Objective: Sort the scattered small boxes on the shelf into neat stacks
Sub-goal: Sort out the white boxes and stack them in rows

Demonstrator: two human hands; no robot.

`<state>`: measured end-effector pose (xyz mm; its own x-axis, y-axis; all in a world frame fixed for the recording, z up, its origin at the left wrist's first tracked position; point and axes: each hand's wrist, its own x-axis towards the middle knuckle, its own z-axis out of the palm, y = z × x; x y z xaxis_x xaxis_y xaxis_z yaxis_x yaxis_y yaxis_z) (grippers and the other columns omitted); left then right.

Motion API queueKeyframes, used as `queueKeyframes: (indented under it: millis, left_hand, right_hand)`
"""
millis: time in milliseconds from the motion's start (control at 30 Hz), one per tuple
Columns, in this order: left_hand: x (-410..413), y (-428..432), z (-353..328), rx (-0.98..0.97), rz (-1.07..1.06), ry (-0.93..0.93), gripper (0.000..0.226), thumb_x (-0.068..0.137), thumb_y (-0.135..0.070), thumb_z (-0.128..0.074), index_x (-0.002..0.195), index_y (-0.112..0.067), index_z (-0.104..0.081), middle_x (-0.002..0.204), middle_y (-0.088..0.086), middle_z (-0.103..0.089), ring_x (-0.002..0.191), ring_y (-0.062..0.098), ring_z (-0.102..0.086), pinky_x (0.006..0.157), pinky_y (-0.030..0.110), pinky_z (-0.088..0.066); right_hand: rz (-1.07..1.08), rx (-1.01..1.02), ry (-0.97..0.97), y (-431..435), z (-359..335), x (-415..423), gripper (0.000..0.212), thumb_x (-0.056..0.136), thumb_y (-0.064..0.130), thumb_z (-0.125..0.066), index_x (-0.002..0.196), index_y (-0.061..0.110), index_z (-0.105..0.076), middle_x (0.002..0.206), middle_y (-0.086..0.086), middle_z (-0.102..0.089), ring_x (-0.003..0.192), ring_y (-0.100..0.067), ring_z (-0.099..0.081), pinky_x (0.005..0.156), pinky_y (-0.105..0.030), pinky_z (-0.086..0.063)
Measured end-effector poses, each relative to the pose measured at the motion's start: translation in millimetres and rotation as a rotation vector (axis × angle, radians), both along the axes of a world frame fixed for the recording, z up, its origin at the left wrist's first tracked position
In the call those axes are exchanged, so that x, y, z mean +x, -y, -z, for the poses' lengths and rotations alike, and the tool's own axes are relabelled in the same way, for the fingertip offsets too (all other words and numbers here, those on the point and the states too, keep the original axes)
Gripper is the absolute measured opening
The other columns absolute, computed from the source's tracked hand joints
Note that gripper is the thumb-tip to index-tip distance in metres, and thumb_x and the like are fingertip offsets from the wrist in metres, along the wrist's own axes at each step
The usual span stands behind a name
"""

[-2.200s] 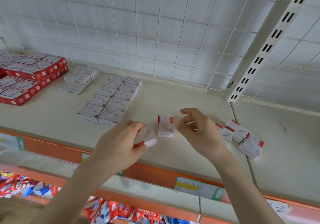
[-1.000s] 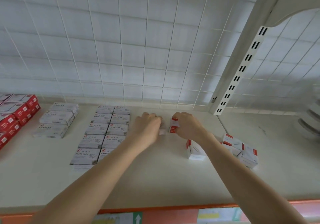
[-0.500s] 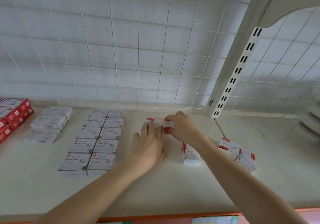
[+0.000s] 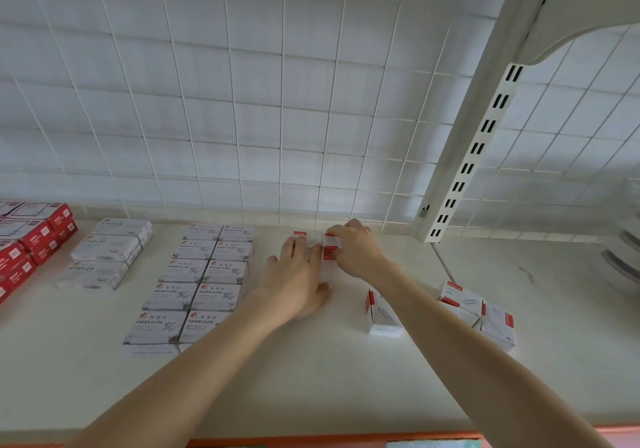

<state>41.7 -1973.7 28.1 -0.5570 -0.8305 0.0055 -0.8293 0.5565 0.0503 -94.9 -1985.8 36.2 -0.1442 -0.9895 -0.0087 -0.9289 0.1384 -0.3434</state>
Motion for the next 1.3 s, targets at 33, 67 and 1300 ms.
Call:
queueKeyframes:
  millis: [33,67,1300]
  left_hand:
    - [-0.4,1.1,-1.0,0.016,-0.005,-0.002,0.070,0.092,-0.046,-0.040,0.145,-0.010,-0.012,0.153,0.014,-0.008,0.141,0.028,-0.006,0.102,0.044,-0.033]
    - [-0.8,1.9,-1.4,0.031,-0.008,-0.002,0.071,0.092,-0.046,-0.040,0.145,-0.010,-0.011,0.153,0.014,-0.007,0.142,0.028,-0.004,0.102,0.044,-0.032]
    - [2.2,7.3,-3.0,0.044,-0.018,-0.021,0.069,0.091,-0.044,-0.043,0.145,-0.014,-0.014,0.153,0.012,-0.009,0.141,0.027,-0.006,0.102,0.046,-0.032]
  right_hand:
    - [0.005,-0.004,0.007,1.0,0.4,0.3,0.050,0.085,0.002,-0.048,0.132,0.018,-0.046,0.128,-0.012,-0.041,0.118,-0.030,-0.039,0.095,-0.030,-0.036]
    - [0.009,-0.007,0.013,1.6,0.8,0.4,0.050,0.085,0.001,-0.047,0.132,0.018,-0.046,0.129,-0.011,-0.041,0.118,-0.030,-0.038,0.094,-0.030,-0.036]
    - [0.003,-0.044,0.046,1.3,3.2,3.2,0.048,0.086,0.001,-0.048,0.131,0.017,-0.047,0.130,-0.009,-0.042,0.118,-0.030,-0.039,0.096,-0.026,-0.032]
